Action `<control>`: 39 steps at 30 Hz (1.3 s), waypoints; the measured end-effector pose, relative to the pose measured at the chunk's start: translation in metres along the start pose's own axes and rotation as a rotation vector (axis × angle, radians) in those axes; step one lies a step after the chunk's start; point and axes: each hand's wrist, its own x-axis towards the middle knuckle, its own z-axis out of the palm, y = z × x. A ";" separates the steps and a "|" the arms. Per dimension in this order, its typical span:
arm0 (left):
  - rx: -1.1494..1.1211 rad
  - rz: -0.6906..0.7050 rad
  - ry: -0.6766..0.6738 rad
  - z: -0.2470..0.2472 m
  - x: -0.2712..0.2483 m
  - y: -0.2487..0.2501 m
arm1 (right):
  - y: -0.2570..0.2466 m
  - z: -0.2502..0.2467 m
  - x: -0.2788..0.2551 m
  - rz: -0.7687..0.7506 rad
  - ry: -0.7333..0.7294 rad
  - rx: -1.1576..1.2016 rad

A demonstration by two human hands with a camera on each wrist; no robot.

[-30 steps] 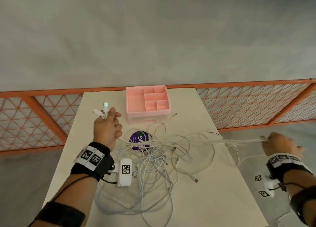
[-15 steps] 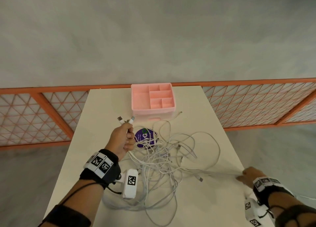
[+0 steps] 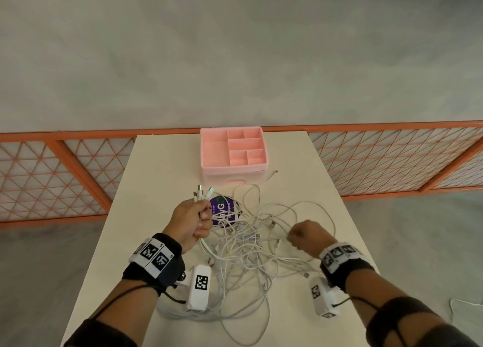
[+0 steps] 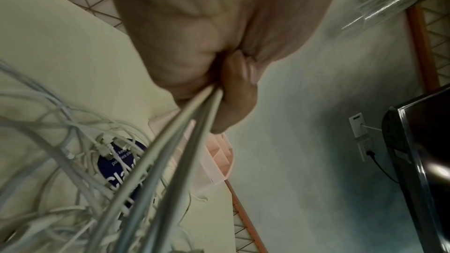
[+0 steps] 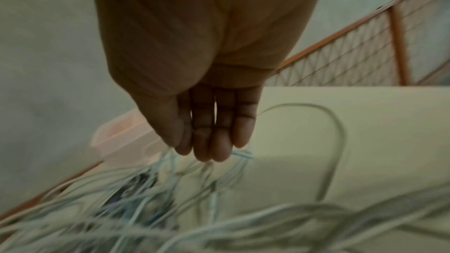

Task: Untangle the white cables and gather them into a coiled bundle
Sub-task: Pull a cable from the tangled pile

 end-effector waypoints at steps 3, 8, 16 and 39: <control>0.059 0.030 0.007 0.001 -0.003 -0.003 | -0.026 0.032 0.012 -0.043 -0.053 -0.055; 0.179 0.096 0.037 0.002 -0.009 -0.006 | -0.031 0.069 0.030 0.084 -0.008 -0.207; 0.278 0.148 0.060 0.000 -0.012 -0.013 | -0.031 0.088 0.037 0.168 -0.084 -0.234; -0.146 0.162 0.056 0.030 0.004 -0.003 | -0.168 -0.010 0.002 -0.440 0.026 0.677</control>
